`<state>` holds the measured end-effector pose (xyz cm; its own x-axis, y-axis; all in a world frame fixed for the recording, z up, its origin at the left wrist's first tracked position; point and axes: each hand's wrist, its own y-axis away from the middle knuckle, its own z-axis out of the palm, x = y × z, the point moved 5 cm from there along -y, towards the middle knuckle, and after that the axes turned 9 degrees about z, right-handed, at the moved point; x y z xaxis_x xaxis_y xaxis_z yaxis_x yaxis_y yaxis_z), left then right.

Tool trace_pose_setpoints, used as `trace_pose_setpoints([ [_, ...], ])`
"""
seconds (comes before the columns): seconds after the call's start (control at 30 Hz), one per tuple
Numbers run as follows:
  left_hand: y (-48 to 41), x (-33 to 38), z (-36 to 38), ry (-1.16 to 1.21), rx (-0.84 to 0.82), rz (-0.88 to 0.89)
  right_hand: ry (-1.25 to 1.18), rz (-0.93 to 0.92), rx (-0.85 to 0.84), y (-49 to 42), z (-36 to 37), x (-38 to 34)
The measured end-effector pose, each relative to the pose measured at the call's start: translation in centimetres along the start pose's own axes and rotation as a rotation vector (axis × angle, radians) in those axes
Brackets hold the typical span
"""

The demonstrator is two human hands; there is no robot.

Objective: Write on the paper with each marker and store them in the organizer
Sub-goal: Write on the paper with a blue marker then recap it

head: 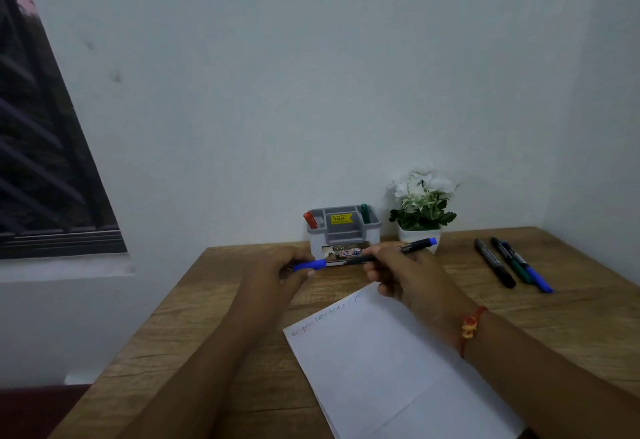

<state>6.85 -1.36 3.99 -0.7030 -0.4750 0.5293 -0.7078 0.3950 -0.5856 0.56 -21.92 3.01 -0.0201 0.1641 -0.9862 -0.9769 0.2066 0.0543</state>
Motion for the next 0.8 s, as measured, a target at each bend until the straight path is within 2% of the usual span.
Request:
trace_pose_setpoints([
  [0.17,0.0,0.4,0.3,0.011,-0.028,-0.013,-0.082,-0.013,-0.051,0.5,0.4,-0.5],
  [0.5,0.2,0.9,0.9,0.035,-0.056,-0.024,-0.026,-0.043,-0.093,0.8,1.0,-0.3],
  [0.8,0.2,2.1,1.3,0.05,-0.071,0.045,0.083,-0.086,-0.129,0.7,1.3,-0.1],
])
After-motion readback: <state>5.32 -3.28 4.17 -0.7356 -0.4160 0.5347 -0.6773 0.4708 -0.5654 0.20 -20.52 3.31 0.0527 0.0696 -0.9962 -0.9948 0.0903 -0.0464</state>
